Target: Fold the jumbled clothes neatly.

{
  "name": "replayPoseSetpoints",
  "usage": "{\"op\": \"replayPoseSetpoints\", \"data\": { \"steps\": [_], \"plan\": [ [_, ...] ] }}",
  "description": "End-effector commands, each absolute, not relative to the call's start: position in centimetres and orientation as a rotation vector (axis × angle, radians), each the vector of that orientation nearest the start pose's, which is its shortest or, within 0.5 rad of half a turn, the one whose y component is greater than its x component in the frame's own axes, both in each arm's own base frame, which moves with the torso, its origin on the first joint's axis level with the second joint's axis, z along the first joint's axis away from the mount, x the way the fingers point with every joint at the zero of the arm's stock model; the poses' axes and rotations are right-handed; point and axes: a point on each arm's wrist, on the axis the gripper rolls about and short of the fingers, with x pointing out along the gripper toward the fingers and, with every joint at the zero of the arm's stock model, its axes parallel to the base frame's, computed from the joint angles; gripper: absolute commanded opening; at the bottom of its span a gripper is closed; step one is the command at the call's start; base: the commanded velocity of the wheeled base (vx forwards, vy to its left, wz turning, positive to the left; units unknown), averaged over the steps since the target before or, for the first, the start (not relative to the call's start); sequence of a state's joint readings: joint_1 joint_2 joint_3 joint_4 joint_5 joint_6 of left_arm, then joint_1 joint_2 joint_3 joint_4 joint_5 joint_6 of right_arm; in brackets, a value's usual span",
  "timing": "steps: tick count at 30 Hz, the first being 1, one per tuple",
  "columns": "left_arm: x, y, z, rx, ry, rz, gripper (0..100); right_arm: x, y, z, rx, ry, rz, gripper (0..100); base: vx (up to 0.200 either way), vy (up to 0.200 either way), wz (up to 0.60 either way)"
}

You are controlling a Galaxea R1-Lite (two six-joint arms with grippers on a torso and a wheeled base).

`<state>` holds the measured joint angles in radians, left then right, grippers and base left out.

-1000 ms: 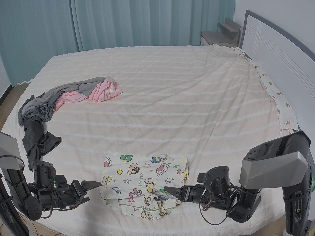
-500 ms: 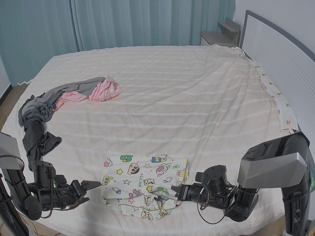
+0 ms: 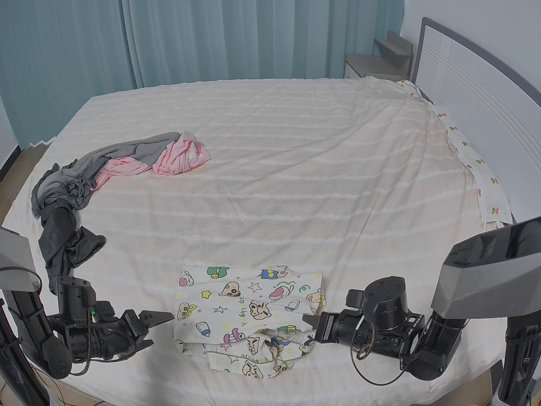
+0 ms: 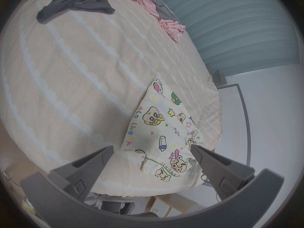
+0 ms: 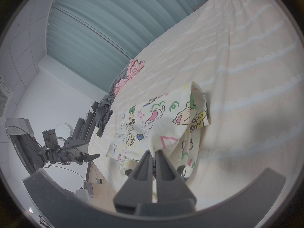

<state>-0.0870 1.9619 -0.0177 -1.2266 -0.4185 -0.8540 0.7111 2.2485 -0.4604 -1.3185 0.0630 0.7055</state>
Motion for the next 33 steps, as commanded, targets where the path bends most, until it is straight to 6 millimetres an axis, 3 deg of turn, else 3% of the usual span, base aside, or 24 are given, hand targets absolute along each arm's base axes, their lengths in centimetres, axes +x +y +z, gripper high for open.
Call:
{"op": "replayPoseSetpoints", "data": {
  "steps": [1, 8, 18, 25, 33],
  "plan": [
    [19.1, -2.6, 2.0, -0.919, 0.897, -0.142, 100, 23.0, 20.3, 2.2, 0.507, 0.690, 0.577, 0, 0.000, 0.000, 0.00],
    [19.1, -2.6, 2.0, -0.918, 0.895, -0.139, 100, 21.7, 21.0, 4.4, 0.485, 0.717, 0.616, 0, 0.000, 0.000, 0.00],
    [19.1, -2.6, 2.0, -0.918, 0.893, -0.138, 100, 21.5, 21.1, 6.1, 0.465, 0.766, 0.618, 0, 0.000, 0.000, 0.00],
    [19.1, -2.6, 2.0, -0.918, 0.893, -0.138, 100, 20.0, 20.3, 4.0, 0.409, 0.887, 0.584, 0, 0.000, 0.000, 0.00],
    [19.1, -2.6, 2.0, -0.920, 0.895, -0.137, 100, 20.1, 20.5, -0.5, 0.311, 0.999, 0.542, 0, 0.000, 0.000, 0.00]
  ]
}}
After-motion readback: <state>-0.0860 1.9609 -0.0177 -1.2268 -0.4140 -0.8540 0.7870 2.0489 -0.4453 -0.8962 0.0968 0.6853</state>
